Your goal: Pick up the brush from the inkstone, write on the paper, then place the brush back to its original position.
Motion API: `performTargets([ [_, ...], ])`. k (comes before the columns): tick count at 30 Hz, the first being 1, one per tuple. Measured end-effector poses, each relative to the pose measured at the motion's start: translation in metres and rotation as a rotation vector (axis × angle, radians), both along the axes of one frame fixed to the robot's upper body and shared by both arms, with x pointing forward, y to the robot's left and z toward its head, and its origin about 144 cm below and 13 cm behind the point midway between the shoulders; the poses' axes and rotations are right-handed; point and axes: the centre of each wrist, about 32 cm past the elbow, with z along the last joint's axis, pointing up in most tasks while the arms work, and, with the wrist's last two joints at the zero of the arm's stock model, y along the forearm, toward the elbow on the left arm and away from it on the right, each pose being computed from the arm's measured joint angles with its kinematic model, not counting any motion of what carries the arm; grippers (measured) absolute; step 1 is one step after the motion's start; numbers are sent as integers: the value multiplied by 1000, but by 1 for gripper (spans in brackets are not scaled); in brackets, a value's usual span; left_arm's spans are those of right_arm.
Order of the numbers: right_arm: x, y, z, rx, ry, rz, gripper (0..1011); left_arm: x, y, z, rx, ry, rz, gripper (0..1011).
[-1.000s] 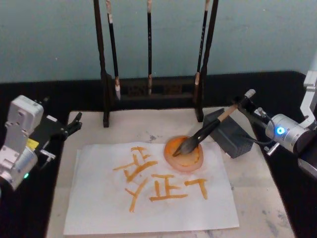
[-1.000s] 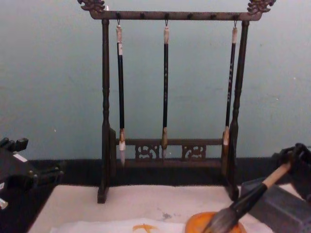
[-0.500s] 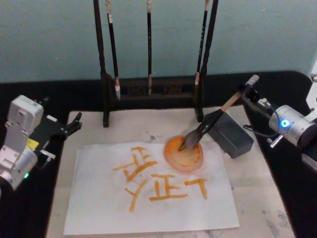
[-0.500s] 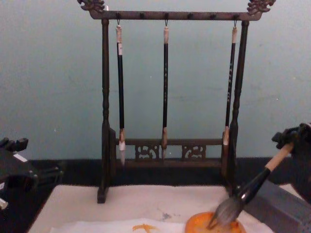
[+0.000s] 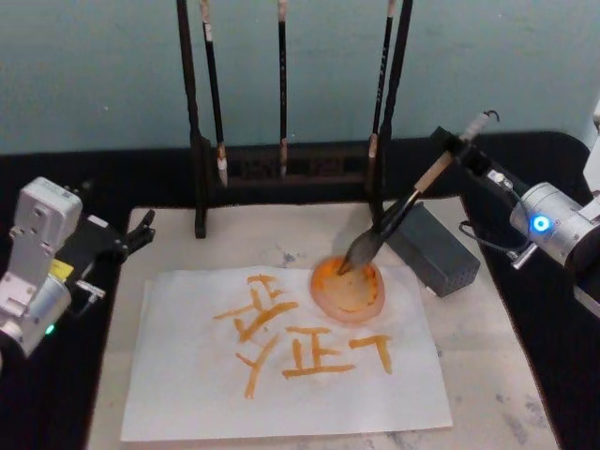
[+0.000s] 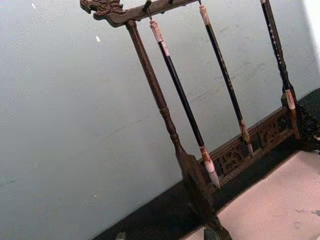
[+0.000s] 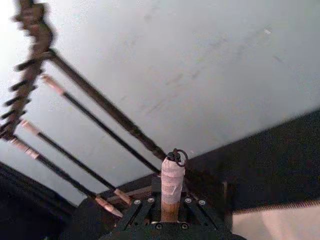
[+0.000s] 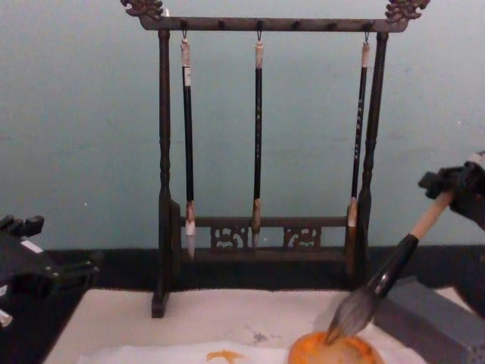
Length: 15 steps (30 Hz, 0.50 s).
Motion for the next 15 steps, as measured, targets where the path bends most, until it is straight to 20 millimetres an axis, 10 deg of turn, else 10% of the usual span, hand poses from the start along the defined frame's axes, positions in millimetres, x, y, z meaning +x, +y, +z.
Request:
performTargets([
  [15,-15,7,8,-167,-234,101,168,0,0,0,0,0,0,1010],
])
